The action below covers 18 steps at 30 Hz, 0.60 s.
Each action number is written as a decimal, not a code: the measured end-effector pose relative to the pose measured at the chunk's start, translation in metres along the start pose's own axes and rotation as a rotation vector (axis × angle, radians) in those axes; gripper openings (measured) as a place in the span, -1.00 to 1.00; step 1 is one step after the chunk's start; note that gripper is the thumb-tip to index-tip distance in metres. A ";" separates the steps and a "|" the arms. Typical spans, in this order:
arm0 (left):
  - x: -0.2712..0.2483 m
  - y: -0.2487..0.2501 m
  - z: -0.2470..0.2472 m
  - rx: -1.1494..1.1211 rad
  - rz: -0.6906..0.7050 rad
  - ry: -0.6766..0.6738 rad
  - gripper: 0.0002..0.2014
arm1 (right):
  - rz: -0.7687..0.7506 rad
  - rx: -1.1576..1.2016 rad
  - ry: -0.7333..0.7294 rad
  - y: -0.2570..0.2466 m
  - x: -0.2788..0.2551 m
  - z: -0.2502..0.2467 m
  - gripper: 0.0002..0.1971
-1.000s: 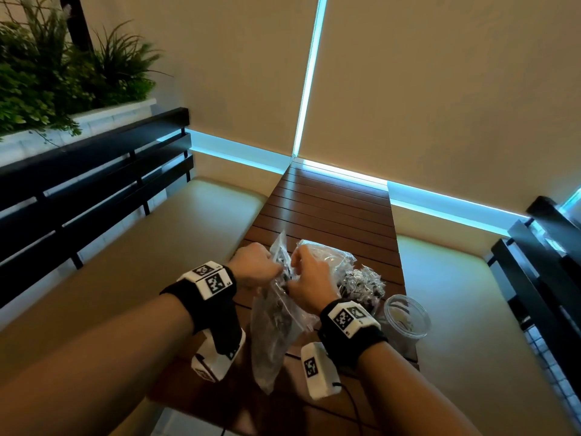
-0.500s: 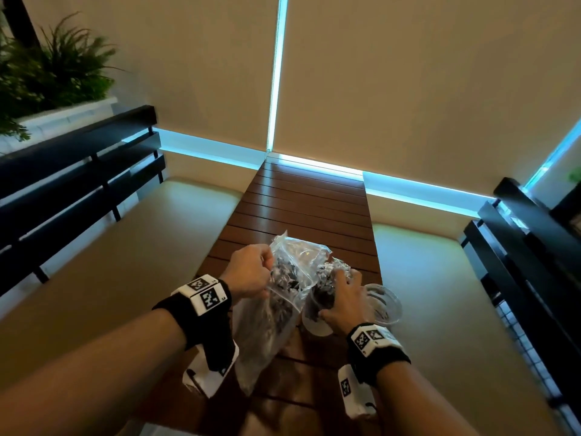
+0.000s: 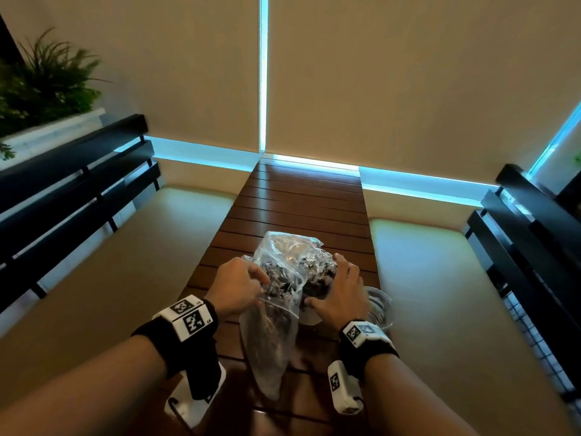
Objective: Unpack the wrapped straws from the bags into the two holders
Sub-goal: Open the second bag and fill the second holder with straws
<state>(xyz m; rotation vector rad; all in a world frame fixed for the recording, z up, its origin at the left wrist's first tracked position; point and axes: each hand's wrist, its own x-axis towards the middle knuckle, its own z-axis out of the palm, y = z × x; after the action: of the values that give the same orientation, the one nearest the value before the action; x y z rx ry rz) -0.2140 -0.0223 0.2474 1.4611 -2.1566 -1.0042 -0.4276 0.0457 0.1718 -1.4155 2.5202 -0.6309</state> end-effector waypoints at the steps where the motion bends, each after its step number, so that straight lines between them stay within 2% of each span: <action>1: 0.001 0.000 -0.001 0.017 0.000 0.006 -0.73 | 0.050 -0.058 0.019 0.009 -0.004 -0.005 0.15; 2: 0.001 0.000 -0.001 0.023 0.001 0.017 -0.74 | 0.107 -0.092 0.021 0.018 -0.008 -0.011 0.12; 4: 0.002 0.001 -0.001 0.039 0.016 0.035 -0.74 | 0.191 -0.154 -0.015 0.035 -0.017 -0.017 -0.12; 6: 0.001 0.005 0.001 0.053 0.032 0.033 -0.73 | 0.193 -0.268 -0.103 0.045 -0.026 -0.018 -0.38; 9: -0.001 0.008 0.003 0.071 0.064 0.001 -0.72 | 0.125 -0.393 -0.198 0.048 -0.037 -0.014 -0.65; 15: -0.002 0.004 -0.006 0.103 0.089 -0.027 -0.74 | -0.140 -0.417 -0.285 0.018 -0.057 -0.014 -0.76; 18: -0.003 -0.003 -0.015 0.118 0.083 0.002 -0.75 | -0.176 -0.452 -0.351 -0.007 -0.059 -0.006 -0.72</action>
<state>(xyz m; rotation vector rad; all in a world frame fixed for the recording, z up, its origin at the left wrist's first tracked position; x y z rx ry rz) -0.2014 -0.0254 0.2563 1.4100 -2.2897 -0.8590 -0.3928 0.0937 0.1775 -1.7223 2.3544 0.1771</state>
